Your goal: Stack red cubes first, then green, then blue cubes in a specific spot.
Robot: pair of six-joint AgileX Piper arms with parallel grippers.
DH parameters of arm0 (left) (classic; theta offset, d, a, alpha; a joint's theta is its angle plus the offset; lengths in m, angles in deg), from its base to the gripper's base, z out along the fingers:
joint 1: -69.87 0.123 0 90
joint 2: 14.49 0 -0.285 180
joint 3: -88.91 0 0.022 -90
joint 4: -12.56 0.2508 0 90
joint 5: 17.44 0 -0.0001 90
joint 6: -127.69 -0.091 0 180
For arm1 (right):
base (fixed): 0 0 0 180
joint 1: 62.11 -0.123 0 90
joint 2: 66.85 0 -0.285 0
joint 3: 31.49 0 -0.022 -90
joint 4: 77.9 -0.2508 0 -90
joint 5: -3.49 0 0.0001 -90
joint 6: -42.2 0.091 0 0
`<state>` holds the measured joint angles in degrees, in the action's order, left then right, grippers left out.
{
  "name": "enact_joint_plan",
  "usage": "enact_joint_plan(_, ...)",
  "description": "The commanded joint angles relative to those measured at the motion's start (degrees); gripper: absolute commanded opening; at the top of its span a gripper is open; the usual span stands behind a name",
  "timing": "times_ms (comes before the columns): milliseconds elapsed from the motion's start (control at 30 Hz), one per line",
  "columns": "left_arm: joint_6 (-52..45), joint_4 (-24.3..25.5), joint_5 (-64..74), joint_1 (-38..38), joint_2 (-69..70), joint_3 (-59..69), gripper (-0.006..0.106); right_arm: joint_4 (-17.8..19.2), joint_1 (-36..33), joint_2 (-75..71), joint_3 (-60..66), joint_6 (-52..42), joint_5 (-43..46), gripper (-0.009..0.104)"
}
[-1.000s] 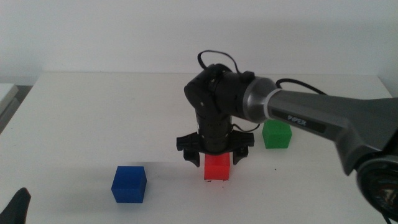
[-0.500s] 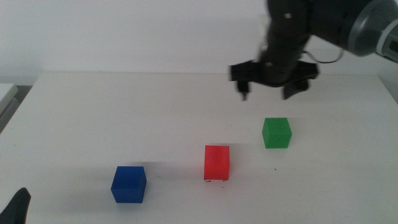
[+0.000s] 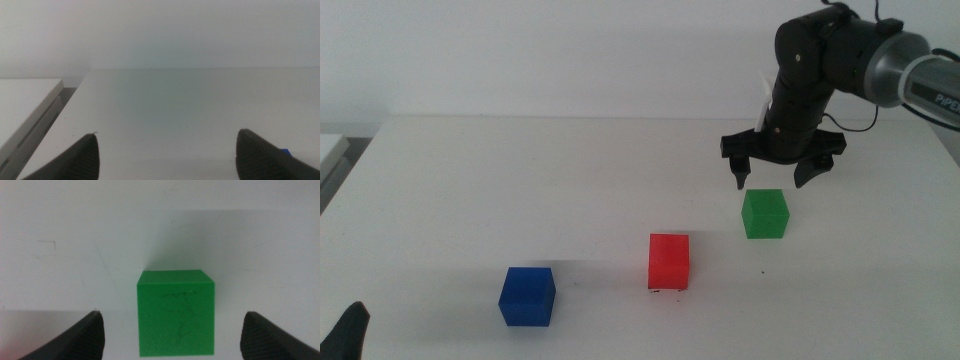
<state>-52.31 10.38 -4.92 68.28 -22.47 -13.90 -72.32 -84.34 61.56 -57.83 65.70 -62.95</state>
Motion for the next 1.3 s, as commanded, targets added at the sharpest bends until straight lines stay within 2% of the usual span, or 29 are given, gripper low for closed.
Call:
enact_joint_plan(0,0.0,-0.2,-0.8,0.1,0.2,0.0,0.093,0.0,0.6,0.4,0.1,-0.5,0.2,0.079)
enact_joint_plan(167,0.0,-0.2,-0.8,0.1,0.2,0.0,0.093,-1.5,0.6,1.5,0.1,-1.1,-1.3,0.079)
enact_joint_plan(400,0.0,-0.2,-0.8,0.1,0.2,0.0,0.093,-1.7,0.6,2.9,0.1,-1.1,-2.1,0.079)
enact_joint_plan(767,0.0,-0.2,-0.8,0.1,0.2,0.0,0.093,-0.1,0.6,5.4,1.3,-1.1,0.8,0.079)
enact_joint_plan(900,0.0,-0.2,-0.8,0.1,0.2,0.0,0.093,0.3,0.6,5.7,1.3,-0.4,1.8,0.075)
enact_joint_plan(1000,0.0,-0.2,-0.8,0.1,0.2,0.0,0.093,0.5,0.6,5.7,1.3,-0.2,1.8,0.064)
enact_joint_plan(1200,0.0,-0.2,-0.8,0.1,0.2,0.0,0.093,0.5,0.6,6.1,1.3,-0.2,1.6,0.030)
enact_joint_plan(1233,0.0,-0.2,-0.8,0.1,0.2,0.0,0.093,0.5,0.6,6.1,1.4,-0.2,1.6,0.024)
enact_joint_plan(1267,0.0,-0.2,-0.8,0.1,0.2,0.0,0.093,0.6,0.2,4.4,1.4,1.1,1.0,0.006)
